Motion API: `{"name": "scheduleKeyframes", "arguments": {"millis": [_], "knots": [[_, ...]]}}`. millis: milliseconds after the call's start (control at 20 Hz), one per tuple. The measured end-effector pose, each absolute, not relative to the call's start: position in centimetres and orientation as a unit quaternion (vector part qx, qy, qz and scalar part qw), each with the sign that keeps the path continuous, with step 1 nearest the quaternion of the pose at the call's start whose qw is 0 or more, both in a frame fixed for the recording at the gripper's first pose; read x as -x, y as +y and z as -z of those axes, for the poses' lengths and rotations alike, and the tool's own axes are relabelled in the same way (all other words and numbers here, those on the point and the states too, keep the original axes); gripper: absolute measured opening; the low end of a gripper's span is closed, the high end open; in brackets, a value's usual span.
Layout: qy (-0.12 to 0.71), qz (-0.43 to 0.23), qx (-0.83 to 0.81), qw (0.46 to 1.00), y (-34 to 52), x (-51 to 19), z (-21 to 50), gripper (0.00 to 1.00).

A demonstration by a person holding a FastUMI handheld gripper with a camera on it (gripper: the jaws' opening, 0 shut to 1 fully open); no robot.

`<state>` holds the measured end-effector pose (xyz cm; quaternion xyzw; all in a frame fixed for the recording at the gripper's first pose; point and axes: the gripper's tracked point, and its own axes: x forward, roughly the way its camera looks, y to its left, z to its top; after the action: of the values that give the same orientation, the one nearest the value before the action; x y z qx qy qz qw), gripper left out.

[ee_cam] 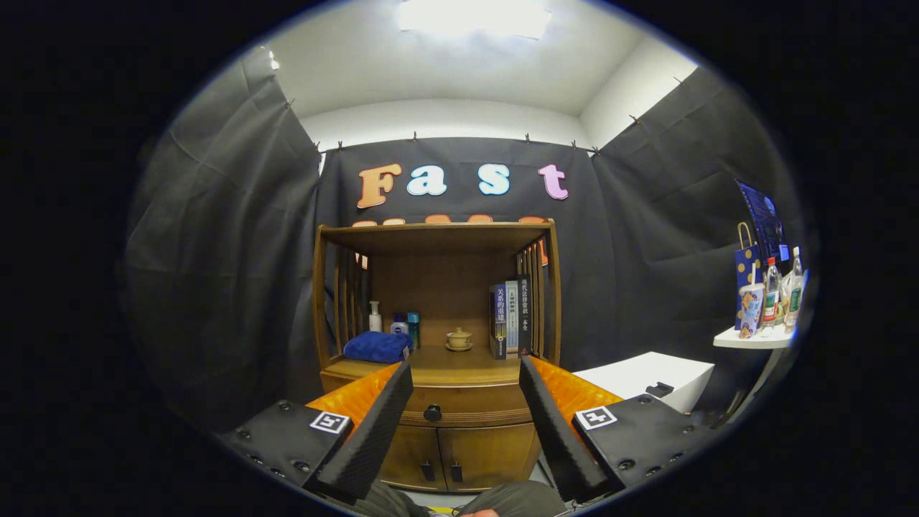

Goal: Pull open the drawer, take out the items inside it, and place them on the countertop above the cabinet.

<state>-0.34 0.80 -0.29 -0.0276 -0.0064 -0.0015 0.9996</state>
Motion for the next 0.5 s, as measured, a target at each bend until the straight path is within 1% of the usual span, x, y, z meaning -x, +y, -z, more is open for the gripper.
{"name": "scheduleKeyframes", "arguments": {"millis": [100, 300, 400, 500], "knots": [[-0.008, -0.007, 0.032, 0.999, 1.5, 0.5, 0.2, 0.98], [-0.016, 0.0, 0.027, 1.0, 1.0, 0.3, 0.1, 0.98], [-0.013, 0.009, 0.023, 1.0, 0.4, -0.8, 0.4, 0.98], [-0.013, 0.006, 0.017, 1.0, 0.7, -2.1, 0.7, 0.98]]}}
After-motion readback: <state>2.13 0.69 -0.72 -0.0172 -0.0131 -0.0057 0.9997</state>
